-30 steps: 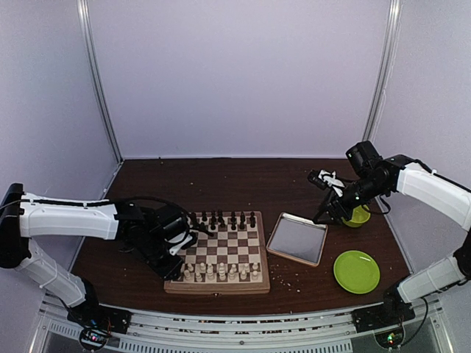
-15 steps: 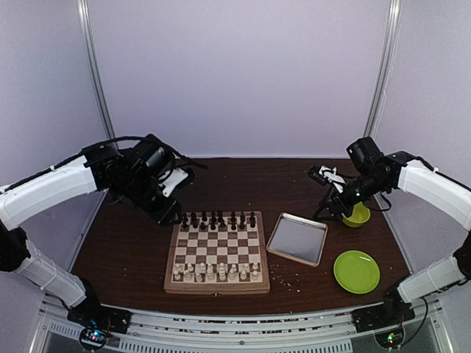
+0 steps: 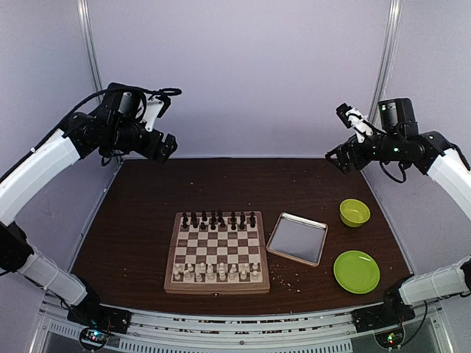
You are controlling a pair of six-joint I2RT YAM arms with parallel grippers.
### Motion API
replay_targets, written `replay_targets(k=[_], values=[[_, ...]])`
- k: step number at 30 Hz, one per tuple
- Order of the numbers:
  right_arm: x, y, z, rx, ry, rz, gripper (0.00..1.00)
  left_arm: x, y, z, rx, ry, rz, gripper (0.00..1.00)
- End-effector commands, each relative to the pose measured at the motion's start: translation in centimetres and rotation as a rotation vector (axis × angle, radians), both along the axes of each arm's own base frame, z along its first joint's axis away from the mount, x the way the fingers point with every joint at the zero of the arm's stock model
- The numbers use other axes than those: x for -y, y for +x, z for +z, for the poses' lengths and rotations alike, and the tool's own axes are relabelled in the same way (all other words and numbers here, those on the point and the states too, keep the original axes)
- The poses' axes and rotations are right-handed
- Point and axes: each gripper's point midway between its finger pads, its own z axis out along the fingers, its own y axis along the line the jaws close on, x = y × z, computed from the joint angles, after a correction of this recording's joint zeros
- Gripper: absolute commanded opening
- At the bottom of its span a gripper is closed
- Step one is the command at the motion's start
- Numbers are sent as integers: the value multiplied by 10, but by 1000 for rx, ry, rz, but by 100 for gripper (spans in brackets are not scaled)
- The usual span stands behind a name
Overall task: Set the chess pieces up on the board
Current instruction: Reset both arms
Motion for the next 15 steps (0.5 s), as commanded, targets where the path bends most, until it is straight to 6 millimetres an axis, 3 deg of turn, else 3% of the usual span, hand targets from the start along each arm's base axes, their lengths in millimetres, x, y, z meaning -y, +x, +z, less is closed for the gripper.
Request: replay_targets(k=[1, 5, 10, 15], values=[[39, 22, 18, 101, 99, -294, 100, -34, 21, 11, 158, -36, 154, 98], [41, 17, 9, 92, 111, -303, 100, -52, 19, -25, 167, -37, 180, 98], [47, 11, -1, 136, 129, -292, 100, -64, 14, -20, 243, -57, 226, 98], [47, 12, -9, 102, 153, -259, 100, -62, 17, -23, 203, -49, 227, 98]])
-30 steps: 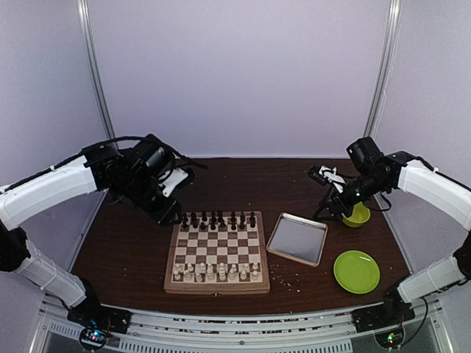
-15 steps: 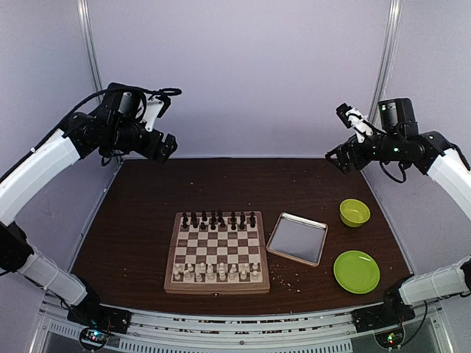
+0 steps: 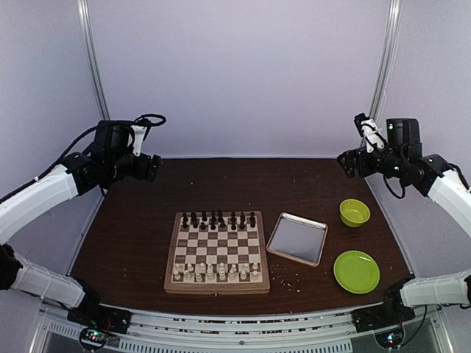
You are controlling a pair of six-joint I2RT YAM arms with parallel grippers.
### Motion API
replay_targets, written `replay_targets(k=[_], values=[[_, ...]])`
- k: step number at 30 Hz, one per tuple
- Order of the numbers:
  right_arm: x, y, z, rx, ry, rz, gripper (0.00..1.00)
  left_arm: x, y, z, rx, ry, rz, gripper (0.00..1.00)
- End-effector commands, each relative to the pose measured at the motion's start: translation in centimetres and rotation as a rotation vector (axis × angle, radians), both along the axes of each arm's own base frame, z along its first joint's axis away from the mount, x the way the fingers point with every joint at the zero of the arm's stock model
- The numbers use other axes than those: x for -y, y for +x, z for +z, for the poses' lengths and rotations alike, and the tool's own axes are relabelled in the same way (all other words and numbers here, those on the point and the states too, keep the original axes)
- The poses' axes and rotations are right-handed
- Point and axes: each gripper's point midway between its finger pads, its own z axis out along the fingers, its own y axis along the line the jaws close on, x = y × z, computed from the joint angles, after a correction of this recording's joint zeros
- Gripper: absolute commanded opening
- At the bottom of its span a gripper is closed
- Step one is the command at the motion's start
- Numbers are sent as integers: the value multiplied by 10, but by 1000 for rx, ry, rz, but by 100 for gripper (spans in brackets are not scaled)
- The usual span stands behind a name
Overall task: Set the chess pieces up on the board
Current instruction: Reset both arms
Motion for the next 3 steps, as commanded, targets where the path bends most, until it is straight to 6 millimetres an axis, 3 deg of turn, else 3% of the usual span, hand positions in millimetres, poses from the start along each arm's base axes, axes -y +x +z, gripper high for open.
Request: replay_targets(k=[1, 3], values=[[-2, 3, 15, 47, 63, 33, 100, 2, 8, 36, 99, -64, 14, 98], [-6, 3, 15, 38, 74, 58, 99, 6, 7, 35, 93, -72, -4, 98]])
